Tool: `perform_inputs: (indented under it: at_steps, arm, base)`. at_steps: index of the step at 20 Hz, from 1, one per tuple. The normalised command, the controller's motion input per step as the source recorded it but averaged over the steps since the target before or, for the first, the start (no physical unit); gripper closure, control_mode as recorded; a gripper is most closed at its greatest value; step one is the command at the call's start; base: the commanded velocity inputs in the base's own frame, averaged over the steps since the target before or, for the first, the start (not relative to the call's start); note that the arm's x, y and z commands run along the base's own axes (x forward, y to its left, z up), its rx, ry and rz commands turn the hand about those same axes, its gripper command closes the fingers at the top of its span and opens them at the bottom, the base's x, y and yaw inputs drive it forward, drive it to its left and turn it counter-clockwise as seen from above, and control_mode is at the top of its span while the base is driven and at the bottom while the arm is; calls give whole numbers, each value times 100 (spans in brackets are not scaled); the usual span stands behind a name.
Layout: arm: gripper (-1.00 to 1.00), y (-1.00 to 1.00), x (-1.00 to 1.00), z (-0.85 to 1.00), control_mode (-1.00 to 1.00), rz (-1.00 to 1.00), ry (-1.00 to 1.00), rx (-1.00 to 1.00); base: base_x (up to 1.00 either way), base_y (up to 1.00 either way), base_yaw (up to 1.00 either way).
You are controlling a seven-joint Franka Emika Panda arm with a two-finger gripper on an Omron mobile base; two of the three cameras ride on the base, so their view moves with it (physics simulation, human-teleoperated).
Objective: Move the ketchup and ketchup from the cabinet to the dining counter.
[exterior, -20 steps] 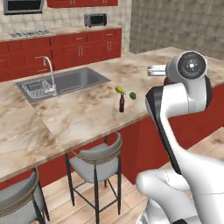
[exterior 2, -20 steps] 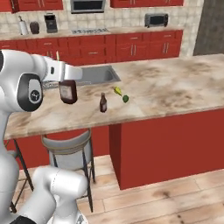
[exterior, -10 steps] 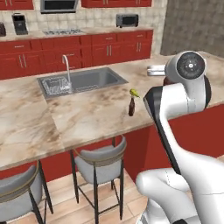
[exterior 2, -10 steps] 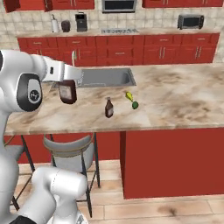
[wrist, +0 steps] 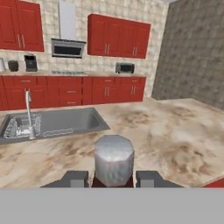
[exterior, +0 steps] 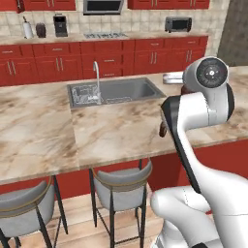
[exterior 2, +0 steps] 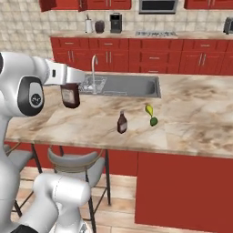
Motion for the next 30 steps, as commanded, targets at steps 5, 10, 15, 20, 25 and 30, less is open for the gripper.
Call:
perform_inputs:
  at_steps: [5, 10, 15, 20, 25, 30]
  arm:
    - [100, 0, 0, 0, 100, 0, 0, 0]
    - [100, 0, 0, 0, 100, 0, 0, 0]
    - [100, 0, 0, 0, 100, 0, 0, 0]
    - [100, 0, 0, 0, 100, 0, 0, 0]
    - [100, 0, 0, 0, 100, 0, 0, 0]
    - [100, 0, 0, 0, 100, 0, 0, 0]
  base:
    - [56, -32, 30]
    - [44, -33, 31]
    - [9, -9, 7]
    - [0, 0, 0]
    - [0, 0, 0]
    - [0, 0, 0]
